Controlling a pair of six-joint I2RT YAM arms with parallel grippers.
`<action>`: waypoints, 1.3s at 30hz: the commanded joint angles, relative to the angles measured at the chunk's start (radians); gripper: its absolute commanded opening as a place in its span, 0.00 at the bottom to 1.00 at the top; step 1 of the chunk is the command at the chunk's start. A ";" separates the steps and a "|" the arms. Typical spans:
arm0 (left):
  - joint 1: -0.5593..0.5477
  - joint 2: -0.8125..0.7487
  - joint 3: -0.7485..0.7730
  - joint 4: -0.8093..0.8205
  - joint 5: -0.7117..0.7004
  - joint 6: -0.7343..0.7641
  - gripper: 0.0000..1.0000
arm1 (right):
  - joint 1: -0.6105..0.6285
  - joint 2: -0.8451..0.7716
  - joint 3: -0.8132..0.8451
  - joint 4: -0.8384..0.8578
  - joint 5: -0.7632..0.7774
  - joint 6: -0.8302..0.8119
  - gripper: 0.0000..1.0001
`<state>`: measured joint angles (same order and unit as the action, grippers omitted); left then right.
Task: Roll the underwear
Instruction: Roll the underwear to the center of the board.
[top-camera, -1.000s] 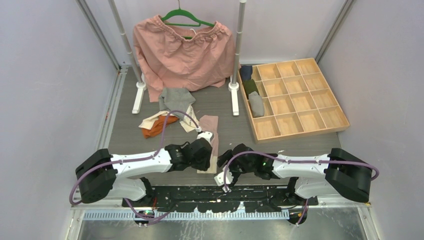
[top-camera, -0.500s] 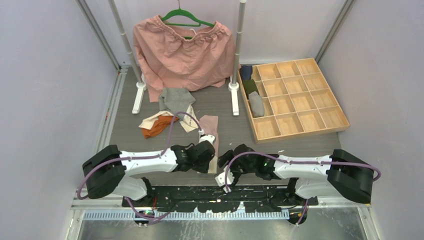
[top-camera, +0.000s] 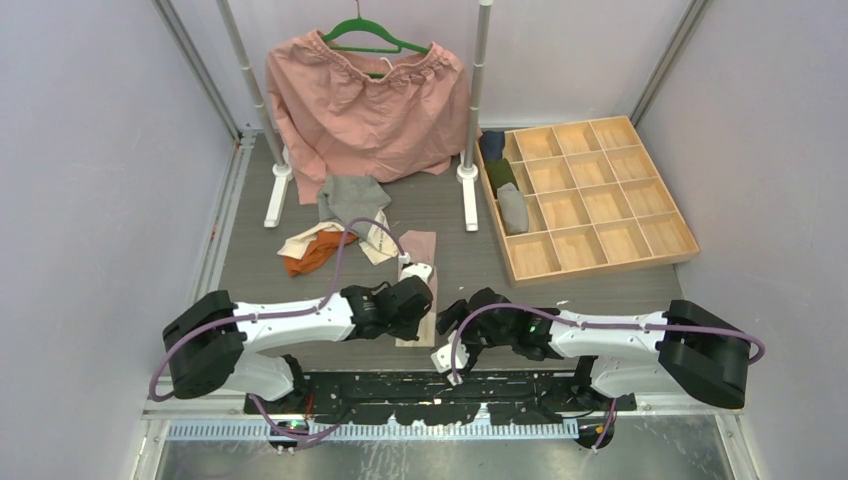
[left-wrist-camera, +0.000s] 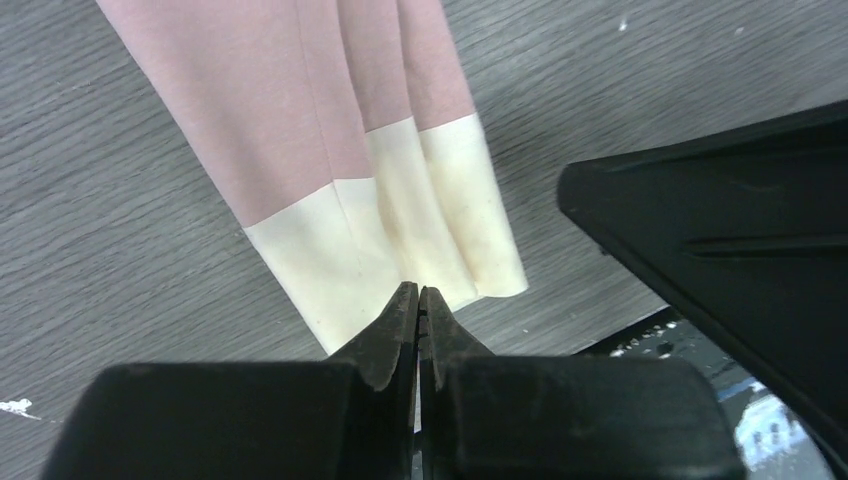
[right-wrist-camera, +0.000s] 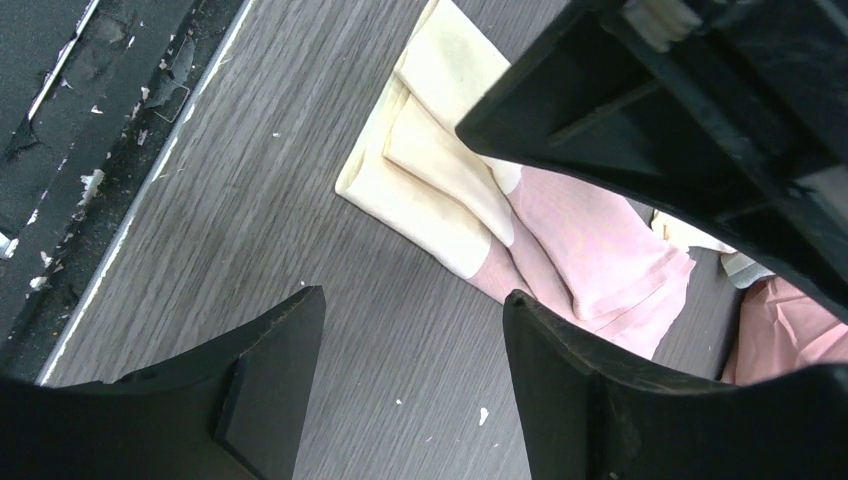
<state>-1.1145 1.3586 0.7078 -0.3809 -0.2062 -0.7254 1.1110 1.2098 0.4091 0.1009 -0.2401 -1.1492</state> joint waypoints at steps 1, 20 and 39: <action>-0.006 -0.045 0.047 0.008 -0.002 0.008 0.01 | 0.005 -0.020 -0.003 0.016 -0.002 0.007 0.71; 0.002 -0.180 -0.043 0.088 -0.113 -0.022 0.22 | 0.005 -0.010 -0.008 0.042 -0.011 0.008 0.73; 0.166 -0.059 -0.095 0.312 0.052 0.099 0.01 | 0.006 0.042 0.017 0.041 -0.025 -0.033 0.73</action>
<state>-0.9710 1.2961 0.5987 -0.1219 -0.1532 -0.6548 1.1118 1.2285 0.3950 0.1089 -0.2523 -1.1542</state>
